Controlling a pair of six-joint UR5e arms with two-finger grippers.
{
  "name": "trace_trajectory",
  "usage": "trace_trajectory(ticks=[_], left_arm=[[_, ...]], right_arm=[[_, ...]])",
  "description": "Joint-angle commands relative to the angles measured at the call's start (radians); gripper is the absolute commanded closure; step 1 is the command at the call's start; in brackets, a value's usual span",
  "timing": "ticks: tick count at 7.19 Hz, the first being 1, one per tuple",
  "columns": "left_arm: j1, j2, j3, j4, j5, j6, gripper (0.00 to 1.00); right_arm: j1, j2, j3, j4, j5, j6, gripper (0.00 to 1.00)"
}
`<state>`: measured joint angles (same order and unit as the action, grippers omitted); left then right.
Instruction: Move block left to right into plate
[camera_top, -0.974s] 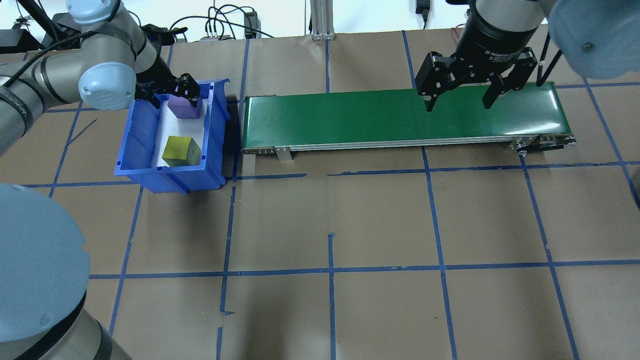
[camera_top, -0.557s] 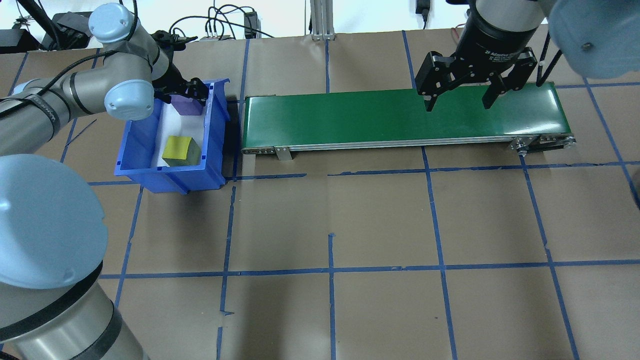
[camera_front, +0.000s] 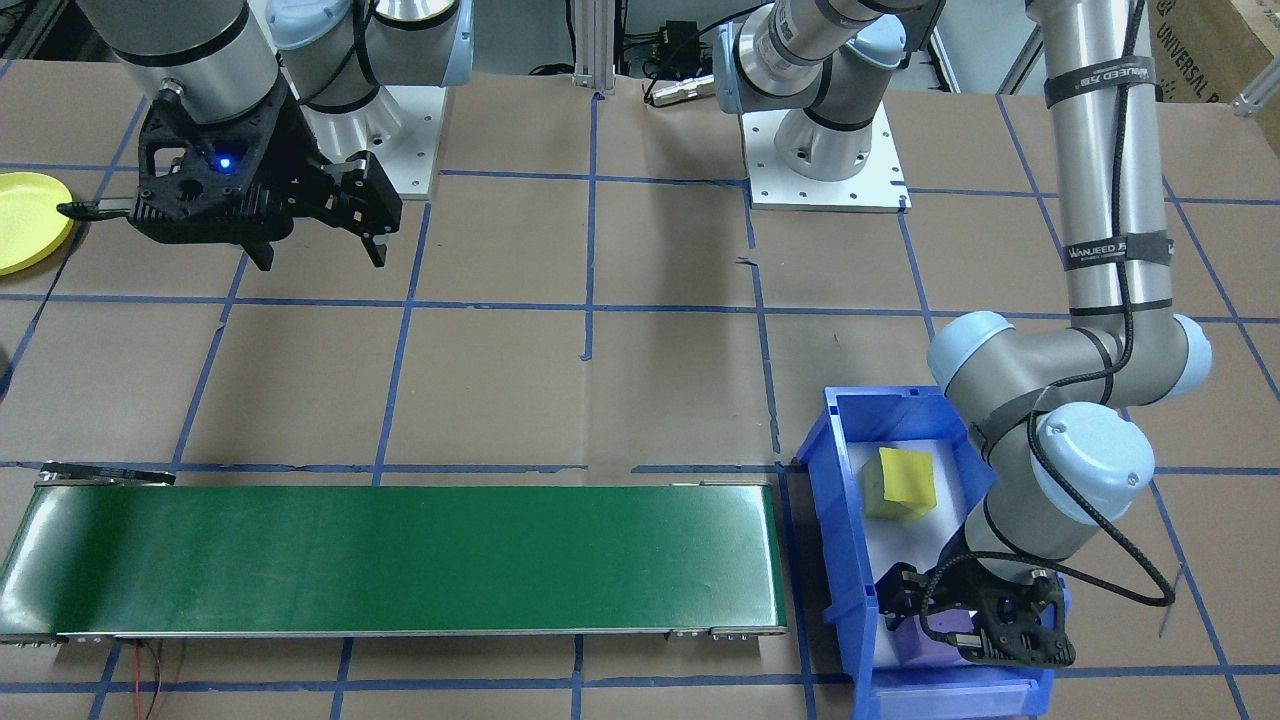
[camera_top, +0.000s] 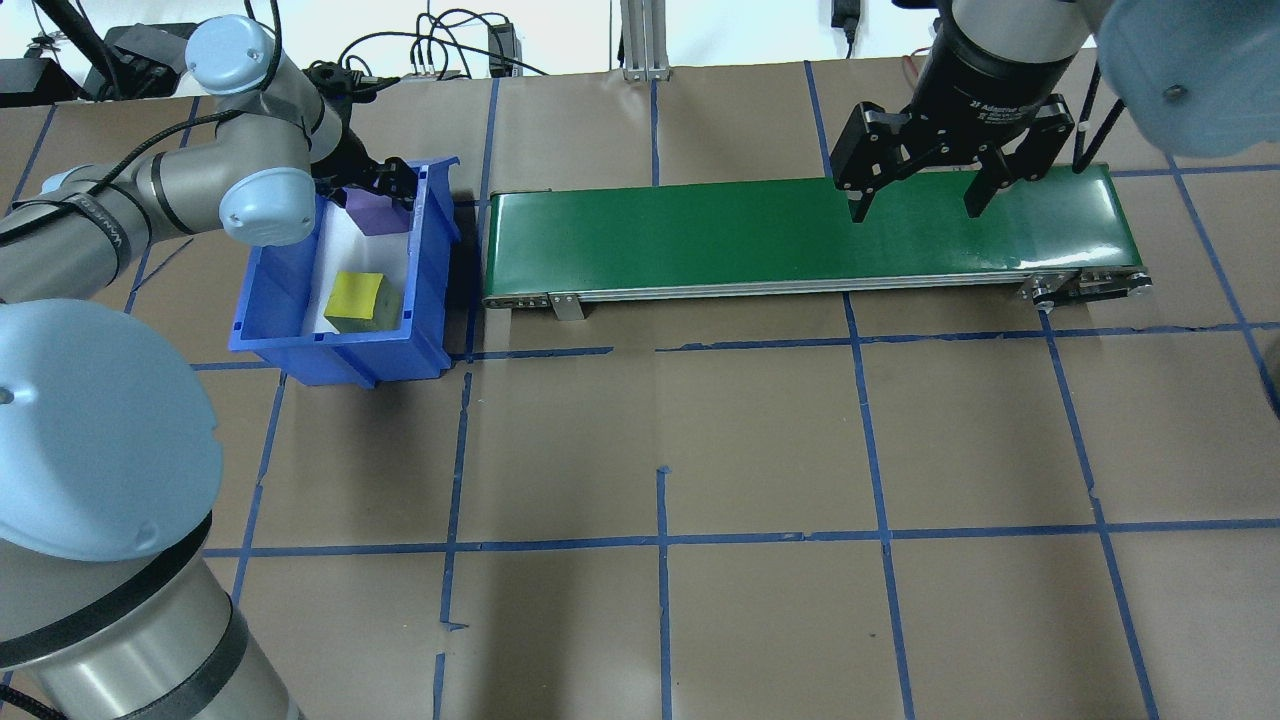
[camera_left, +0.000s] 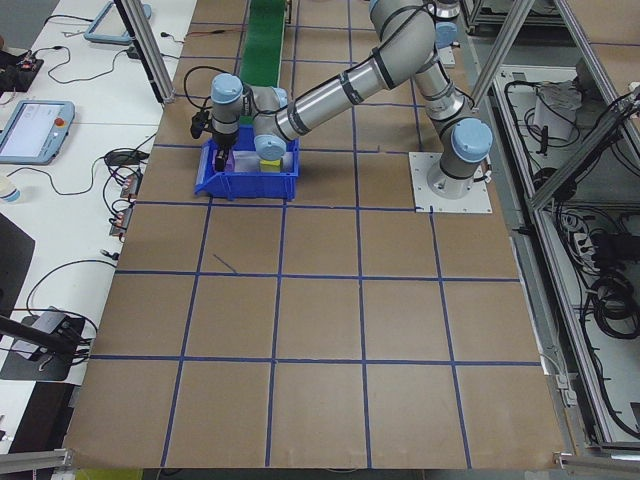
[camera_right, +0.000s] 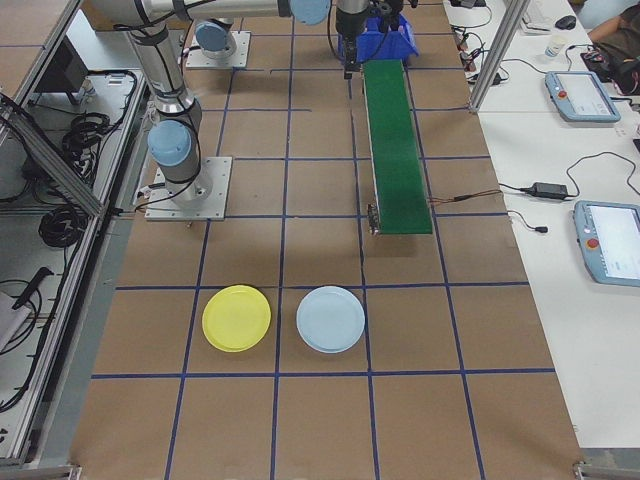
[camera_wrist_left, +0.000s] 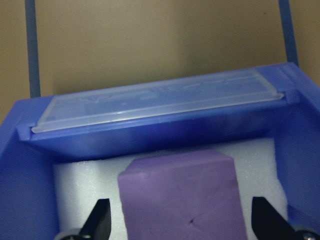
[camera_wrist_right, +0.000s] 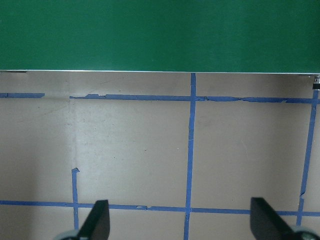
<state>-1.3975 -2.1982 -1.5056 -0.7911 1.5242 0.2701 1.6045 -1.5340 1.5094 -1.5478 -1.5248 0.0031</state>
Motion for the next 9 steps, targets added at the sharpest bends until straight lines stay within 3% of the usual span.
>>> trace_trajectory(ticks=[1,2,3,7,9], left_arm=[[0.0,0.001,-0.005,-0.008,-0.03,0.001,0.58],[0.0,0.009,-0.001,-0.011,-0.032,0.003,0.65],[0.0,0.029,0.002,-0.038,-0.032,0.006,0.65],[-0.009,0.273,-0.002,-0.445,0.01,0.0,0.65],[-0.113,0.276,0.001,-0.394,0.01,-0.063,0.65]], right_arm=[[0.0,0.0,0.0,0.0,0.002,0.0,0.0],[0.0,0.0,0.0,0.003,0.0,0.0,0.0],[0.0,0.002,0.0,0.0,0.005,0.0,0.0],[-0.002,0.002,0.0,0.002,0.002,0.0,0.0],[-0.003,0.002,0.0,0.002,0.002,0.0,0.0]])
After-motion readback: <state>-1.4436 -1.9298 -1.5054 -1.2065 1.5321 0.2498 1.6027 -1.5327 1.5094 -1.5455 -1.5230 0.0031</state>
